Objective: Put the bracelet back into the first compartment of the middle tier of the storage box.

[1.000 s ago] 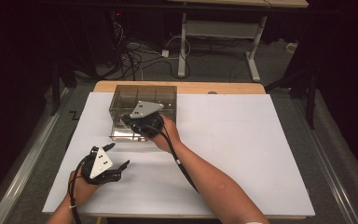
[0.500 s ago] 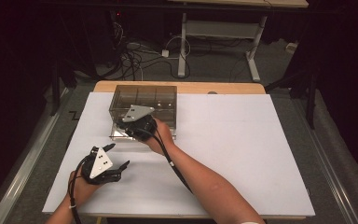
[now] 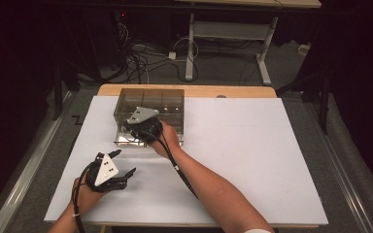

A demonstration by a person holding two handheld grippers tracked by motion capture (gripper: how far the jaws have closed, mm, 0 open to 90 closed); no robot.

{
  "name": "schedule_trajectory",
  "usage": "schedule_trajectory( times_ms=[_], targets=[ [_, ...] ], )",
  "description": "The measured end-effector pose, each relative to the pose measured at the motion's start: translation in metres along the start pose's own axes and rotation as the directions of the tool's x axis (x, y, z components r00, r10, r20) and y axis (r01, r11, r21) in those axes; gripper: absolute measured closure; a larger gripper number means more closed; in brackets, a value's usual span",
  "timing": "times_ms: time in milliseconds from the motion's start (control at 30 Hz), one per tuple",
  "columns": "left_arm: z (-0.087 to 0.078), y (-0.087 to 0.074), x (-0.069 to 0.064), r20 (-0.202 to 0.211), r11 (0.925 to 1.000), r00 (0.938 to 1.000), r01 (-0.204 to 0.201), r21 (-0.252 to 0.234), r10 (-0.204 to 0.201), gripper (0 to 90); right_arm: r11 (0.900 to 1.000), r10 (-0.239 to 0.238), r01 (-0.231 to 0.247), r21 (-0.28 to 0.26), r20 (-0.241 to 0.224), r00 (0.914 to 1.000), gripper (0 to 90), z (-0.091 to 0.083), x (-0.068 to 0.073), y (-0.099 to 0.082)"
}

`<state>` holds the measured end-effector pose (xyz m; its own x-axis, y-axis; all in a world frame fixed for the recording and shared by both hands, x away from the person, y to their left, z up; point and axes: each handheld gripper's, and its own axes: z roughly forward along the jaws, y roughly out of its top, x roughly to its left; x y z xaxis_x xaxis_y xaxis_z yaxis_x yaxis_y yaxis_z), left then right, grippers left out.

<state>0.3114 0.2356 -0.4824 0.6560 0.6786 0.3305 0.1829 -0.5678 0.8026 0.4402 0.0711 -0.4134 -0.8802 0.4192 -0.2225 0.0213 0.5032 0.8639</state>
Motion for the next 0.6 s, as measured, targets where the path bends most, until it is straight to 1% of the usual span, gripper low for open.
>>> schedule_trajectory(
  times_ms=[100, 167, 200, 233, 367, 500, 600],
  targets=[
    [0.0000, -0.0002, 0.0008, 0.000, 1.0000, 1.0000, 0.002, 0.000, -0.002, 22.1, 1.0000, -0.006, 0.006, -0.003, -0.008, 1.0000, 85.2, 0.0015, 0.0011, 0.0023],
    [-0.0004, 0.0001, 0.0007, 0.002, 1.0000, 1.0000, 0.006, -0.007, -0.006, 22.1, 0.9998, -0.017, 0.017, -0.001, 0.000, 0.9998, 85.2, 0.0025, 0.0027, 0.0030],
    [-0.0007, 0.0002, 0.0008, 0.001, 1.0000, 1.0000, 0.004, -0.007, -0.004, 22.1, 0.9999, -0.009, 0.009, -0.004, -0.006, 0.9999, 88.2, 0.0030, 0.0025, 0.0028],
    [-0.0010, 0.0002, 0.0009, 0.000, 1.0000, 1.0000, -0.001, -0.004, 0.001, 22.1, 1.0000, 0.004, -0.004, -0.008, -0.017, 0.9998, 87.9, 0.0035, 0.0021, 0.0021],
    [-0.0014, 0.0001, 0.0009, 0.001, 1.0000, 1.0000, -0.004, -0.004, 0.004, 22.1, 0.9999, 0.004, -0.004, 0.017, -0.032, 0.9995, 86.8, 0.0073, 0.0051, -0.0004],
    [-0.0013, 0.0003, 0.0007, 0.002, 1.0000, 1.0000, 0.001, -0.009, -0.001, 22.1, 0.9999, 0.001, 0.000, 0.016, -0.024, 0.9997, 86.8, 0.0059, 0.0068, -0.0002],
    [-0.0012, 0.0003, 0.0005, 0.002, 1.0000, 1.0000, -0.005, -0.004, 0.005, 22.2, 0.9999, 0.000, 0.000, 0.011, -0.020, 0.9998, 85.6, 0.0023, 0.0061, -0.0007]
  ],
)
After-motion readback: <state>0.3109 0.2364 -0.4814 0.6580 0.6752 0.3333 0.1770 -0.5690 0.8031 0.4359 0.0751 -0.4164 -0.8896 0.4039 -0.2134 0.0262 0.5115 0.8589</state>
